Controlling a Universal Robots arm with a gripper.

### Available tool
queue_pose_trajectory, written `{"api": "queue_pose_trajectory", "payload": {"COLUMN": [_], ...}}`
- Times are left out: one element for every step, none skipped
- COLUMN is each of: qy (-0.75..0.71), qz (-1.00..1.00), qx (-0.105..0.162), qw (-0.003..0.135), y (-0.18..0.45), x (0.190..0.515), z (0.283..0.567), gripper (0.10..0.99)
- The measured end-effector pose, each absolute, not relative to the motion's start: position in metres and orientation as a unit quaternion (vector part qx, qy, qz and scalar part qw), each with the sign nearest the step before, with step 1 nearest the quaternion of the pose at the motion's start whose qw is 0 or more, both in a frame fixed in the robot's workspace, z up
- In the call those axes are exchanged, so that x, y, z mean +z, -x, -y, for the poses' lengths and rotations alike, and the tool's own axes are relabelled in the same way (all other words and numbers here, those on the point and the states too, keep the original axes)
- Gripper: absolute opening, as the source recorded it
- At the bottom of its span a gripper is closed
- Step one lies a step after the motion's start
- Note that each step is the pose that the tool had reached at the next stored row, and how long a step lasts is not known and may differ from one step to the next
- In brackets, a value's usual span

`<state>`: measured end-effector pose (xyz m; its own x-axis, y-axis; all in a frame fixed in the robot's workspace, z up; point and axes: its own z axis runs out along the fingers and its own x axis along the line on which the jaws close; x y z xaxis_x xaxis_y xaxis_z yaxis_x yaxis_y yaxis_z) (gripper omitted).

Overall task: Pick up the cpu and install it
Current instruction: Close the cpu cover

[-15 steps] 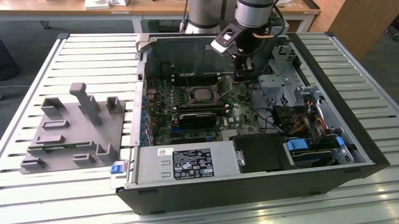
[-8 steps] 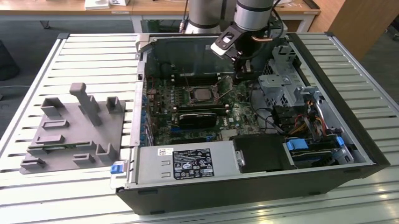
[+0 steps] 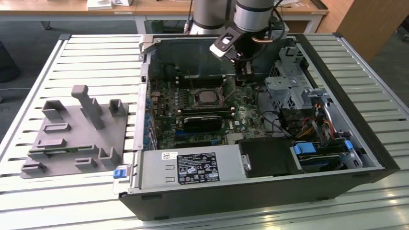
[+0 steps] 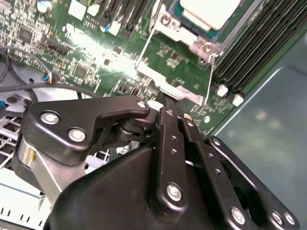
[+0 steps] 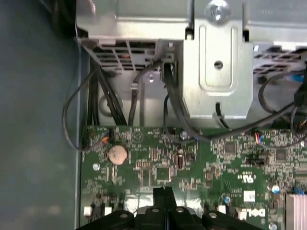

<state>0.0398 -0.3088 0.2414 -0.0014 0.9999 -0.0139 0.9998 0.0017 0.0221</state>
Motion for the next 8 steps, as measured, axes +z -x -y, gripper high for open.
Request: {"api": "queue_pose_trajectory", "payload": {"qy": [-0.706, -0.706, -0.707, -0.707, -0.707, -0.707, -0.707, -0.707], "qz": [-0.708, -0.708, -0.708, -0.708, -0.708, -0.708, -0.708, -0.708], "qx": [0.003, 0.003, 0.003, 0.003, 0.003, 0.003, 0.003, 0.003], "qw": [0.012, 0.012, 0.012, 0.012, 0.012, 0.011, 0.011, 0.011], "y": [-0.038, -0.035, -0.033, -0.031, -0.028, -0.026, -0.024, -0.022], "x": [0.241, 0.242, 0.242, 0.242, 0.242, 0.242, 0.242, 0.242], "z": [0.309, 0.309, 0.309, 0.309, 0.309, 0.309, 0.309, 0.309], "gripper": [0.106, 0.106, 0.106, 0.106, 0.106, 0.106, 0.106, 0.106]}}
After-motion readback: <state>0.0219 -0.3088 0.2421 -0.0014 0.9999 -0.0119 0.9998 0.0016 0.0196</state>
